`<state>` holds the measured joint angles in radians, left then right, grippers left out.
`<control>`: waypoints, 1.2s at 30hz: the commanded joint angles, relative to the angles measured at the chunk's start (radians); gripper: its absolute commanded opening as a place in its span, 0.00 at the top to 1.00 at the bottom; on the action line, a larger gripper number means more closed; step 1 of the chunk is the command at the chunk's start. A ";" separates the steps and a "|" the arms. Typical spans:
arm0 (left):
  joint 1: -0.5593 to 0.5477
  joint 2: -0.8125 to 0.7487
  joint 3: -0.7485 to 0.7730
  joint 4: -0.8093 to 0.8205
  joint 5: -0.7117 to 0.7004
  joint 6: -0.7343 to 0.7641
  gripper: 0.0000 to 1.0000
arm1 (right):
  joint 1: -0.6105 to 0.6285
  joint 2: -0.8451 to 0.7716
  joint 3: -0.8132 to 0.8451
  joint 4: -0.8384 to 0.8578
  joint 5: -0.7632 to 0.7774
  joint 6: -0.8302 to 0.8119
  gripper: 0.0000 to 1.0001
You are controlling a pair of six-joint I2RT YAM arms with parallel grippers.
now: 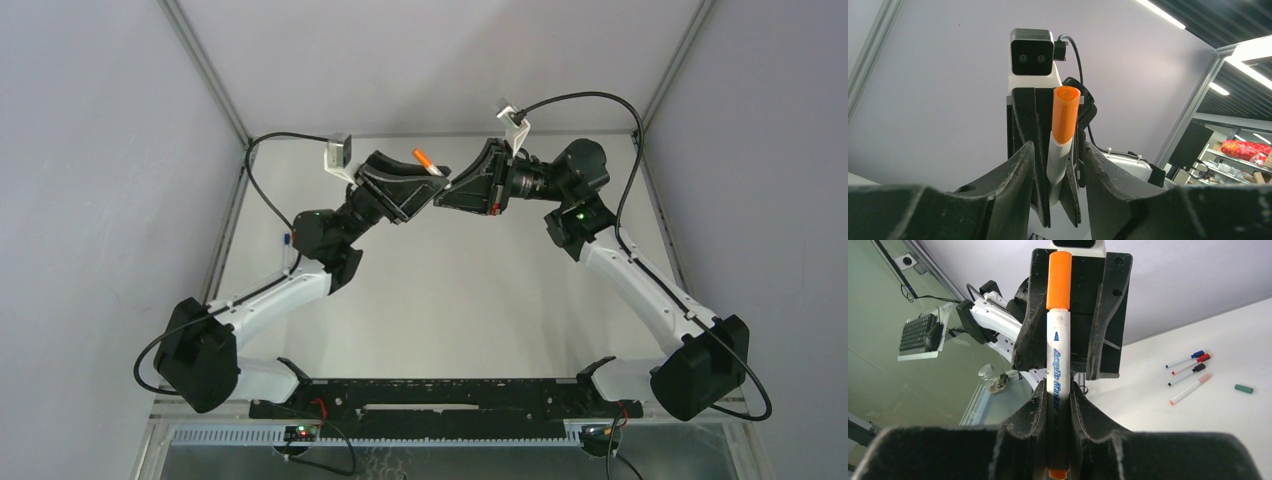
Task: Insert the pens into the pen caps
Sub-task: Press the pen cap onto the pen.
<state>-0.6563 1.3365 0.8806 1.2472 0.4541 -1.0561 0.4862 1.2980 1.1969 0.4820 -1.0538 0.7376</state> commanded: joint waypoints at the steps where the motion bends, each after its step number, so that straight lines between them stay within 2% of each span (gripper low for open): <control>1: -0.004 -0.039 0.001 0.041 -0.016 0.005 0.56 | 0.006 -0.031 0.004 -0.001 -0.002 -0.024 1.00; 4: -0.004 -0.037 0.001 0.043 -0.014 0.001 0.63 | 0.006 -0.031 0.004 -0.003 -0.003 -0.026 1.00; 7: -0.004 -0.027 0.012 0.044 0.008 -0.006 0.85 | 0.005 -0.031 0.004 -0.011 -0.004 -0.033 1.00; 11: -0.003 -0.020 0.015 0.027 0.034 0.003 0.99 | 0.002 -0.031 0.005 -0.023 -0.002 -0.048 0.98; 13: -0.004 -0.028 0.014 -0.010 0.041 0.028 1.00 | -0.002 -0.031 0.006 -0.026 -0.002 -0.061 0.95; 18: -0.008 -0.058 0.017 -0.139 0.052 0.110 1.00 | -0.012 -0.032 0.006 -0.057 -0.009 -0.113 0.75; 21: -0.013 -0.073 0.029 -0.225 0.060 0.162 1.00 | -0.014 -0.026 0.030 -0.108 -0.015 -0.166 0.69; 25: -0.022 -0.085 0.039 -0.317 0.066 0.218 1.00 | -0.019 -0.011 0.068 -0.162 -0.020 -0.220 0.62; 33: -0.022 -0.118 0.035 -0.384 0.047 0.271 1.00 | -0.013 0.016 0.146 -0.396 -0.040 -0.438 0.61; 36: -0.022 -0.121 0.038 -0.389 0.050 0.275 1.00 | -0.006 0.018 0.153 -0.452 -0.053 -0.506 0.55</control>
<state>-0.6655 1.2354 0.8829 0.9146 0.4744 -0.8253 0.4732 1.3151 1.2964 0.1112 -1.0992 0.3851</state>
